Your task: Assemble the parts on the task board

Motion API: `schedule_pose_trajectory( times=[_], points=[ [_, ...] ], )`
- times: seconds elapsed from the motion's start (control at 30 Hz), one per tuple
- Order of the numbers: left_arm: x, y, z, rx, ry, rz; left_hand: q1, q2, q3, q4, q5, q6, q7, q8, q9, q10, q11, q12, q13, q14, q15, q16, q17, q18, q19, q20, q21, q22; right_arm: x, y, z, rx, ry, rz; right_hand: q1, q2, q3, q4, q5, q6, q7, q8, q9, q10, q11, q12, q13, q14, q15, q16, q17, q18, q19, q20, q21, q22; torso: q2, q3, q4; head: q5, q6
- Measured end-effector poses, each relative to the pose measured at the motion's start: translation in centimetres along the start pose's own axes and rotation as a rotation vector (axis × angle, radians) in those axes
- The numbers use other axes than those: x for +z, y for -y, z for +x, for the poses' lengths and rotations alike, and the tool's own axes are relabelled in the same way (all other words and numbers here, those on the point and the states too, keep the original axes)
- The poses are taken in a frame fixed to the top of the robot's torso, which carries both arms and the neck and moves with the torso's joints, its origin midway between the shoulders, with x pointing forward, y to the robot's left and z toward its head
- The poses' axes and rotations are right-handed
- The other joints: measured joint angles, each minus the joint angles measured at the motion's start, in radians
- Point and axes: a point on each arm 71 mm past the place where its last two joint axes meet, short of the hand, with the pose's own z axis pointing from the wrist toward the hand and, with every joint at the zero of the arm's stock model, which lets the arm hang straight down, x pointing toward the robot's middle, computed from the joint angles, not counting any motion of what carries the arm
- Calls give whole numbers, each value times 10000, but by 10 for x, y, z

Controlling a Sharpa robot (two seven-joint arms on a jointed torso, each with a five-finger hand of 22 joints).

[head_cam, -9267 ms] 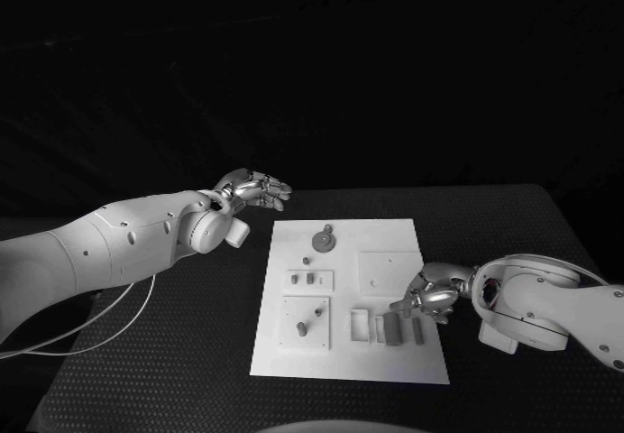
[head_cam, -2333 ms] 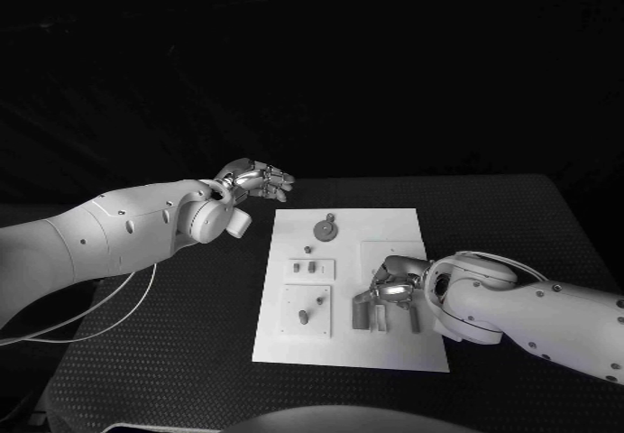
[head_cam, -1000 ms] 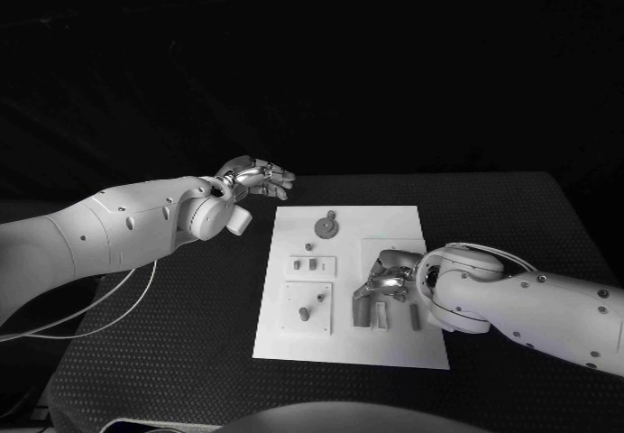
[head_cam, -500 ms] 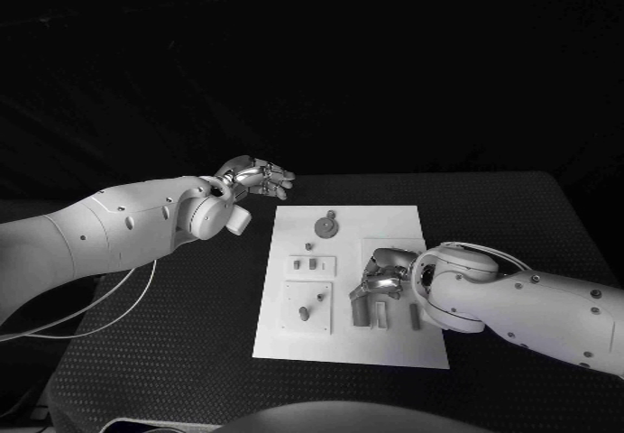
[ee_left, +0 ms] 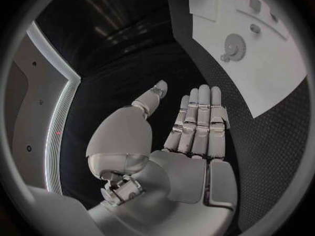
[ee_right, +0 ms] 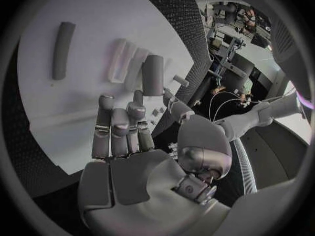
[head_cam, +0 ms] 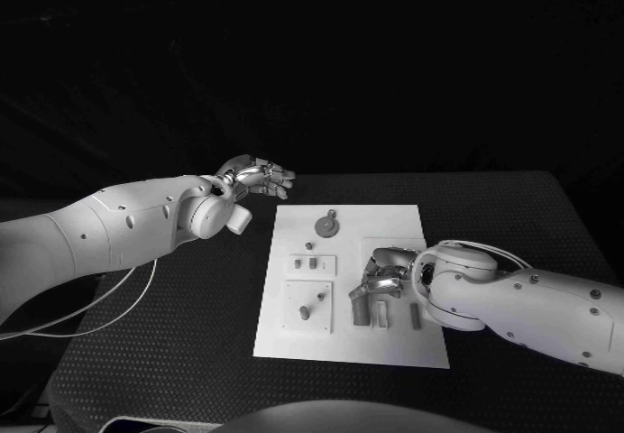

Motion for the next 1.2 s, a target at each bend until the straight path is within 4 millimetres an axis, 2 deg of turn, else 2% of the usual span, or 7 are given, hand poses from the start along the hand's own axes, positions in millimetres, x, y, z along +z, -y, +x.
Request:
schedule_pose_trajectory(
  times=[0.03, 0.17, 0.27, 0.63, 0.7, 1.0, 1.2],
  points=[
    [0, 0, 0, 0, 0, -1, 1, -1, 0, 0, 0, 0, 0, 0, 0, 0, 0, 0, 0, 0, 0, 0, 0, 0, 0, 0, 0, 0, 0, 0, 0, -10, -27, 2, -69, -223, 18, 123, 9, -15, 15, -4, -24, -16, 14, 0, 0, -2, -1, 0, -1, 1, -33, 33, -9, 0, 0, 2, -1, 1, -2],
    [0, 0, 0, 0, 1, -5, 1, -1, 0, 0, 0, 0, 0, 0, 0, 0, 0, 0, 0, 0, 0, 0, 0, 0, 0, 0, 0, 0, 0, 0, 2, -21, -140, -31, -253, -695, 191, 515, 35, -38, 37, -88, -78, -91, 8, 0, 0, -72, 2, 0, -15, 3, -34, 33, -10, 0, 0, 6, -3, 3, -4],
    [0, 0, 0, 0, 2, -7, 1, -1, 0, 0, 0, 0, 0, 0, 0, 0, 0, 0, 0, 0, 0, 0, -1, 0, 0, 0, 0, 1, 0, 0, 3, -31, -224, -59, -260, -856, 304, 662, 35, -38, 36, -88, -106, -103, -3, 0, 0, -103, 32, 0, -26, 4, -34, 33, -9, 0, 0, 10, -5, 4, -5],
    [0, 0, 0, 0, -6, -11, 1, -1, 0, 0, 0, 0, 0, 0, -1, 0, 0, 0, 1, 0, 0, 0, 9, 0, 0, 0, 0, -8, 0, -1, 4, -52, -405, -99, -223, -898, 331, 735, 20, -40, 34, -89, -107, -102, -4, 0, 1, -106, 35, 0, -25, 4, -33, 33, -10, 0, 0, 9, -2, 5, -9],
    [0, 0, 0, 0, -6, -12, 1, -1, 0, 0, 0, 0, 0, 0, -9, 1, 0, 0, 1, 0, 0, 0, 9, 0, 0, 0, 0, -8, 0, -1, 5, -50, -413, -101, -77, -751, 288, 681, -5, -40, 33, -88, -106, -102, -4, 0, 1, -106, 36, 0, -25, 4, -33, 33, -9, 0, 0, 7, -2, -1, -9],
    [0, 0, 0, -1, -9, -19, 2, 0, 28, 27, 0, 0, 0, 0, -9, 0, 0, 0, -7, 0, 0, 0, 18, -1, 0, 0, 0, -7, 1, 0, 4, 128, -426, -125, 332, 376, -14, -201, -85, -35, -7, -47, -91, -101, -3, 48, -37, -120, 53, 41, -83, 1, -69, 69, -9, 0, 0, 2, -1, -19, 4],
    [0, 0, 0, 0, -7, -26, 1, 0, 28, 27, 0, 0, 0, 0, -9, -8, -8, 0, -7, 0, 0, 0, 18, -1, 0, 0, 0, -6, 0, 2, 4, 550, -499, -97, 205, 521, 16, -473, -98, 86, -117, -27, -89, -46, -57, 48, -70, -98, 35, 62, -105, -1, -69, 69, -9, 0, 0, 1, -1, -20, 6]
  ],
)
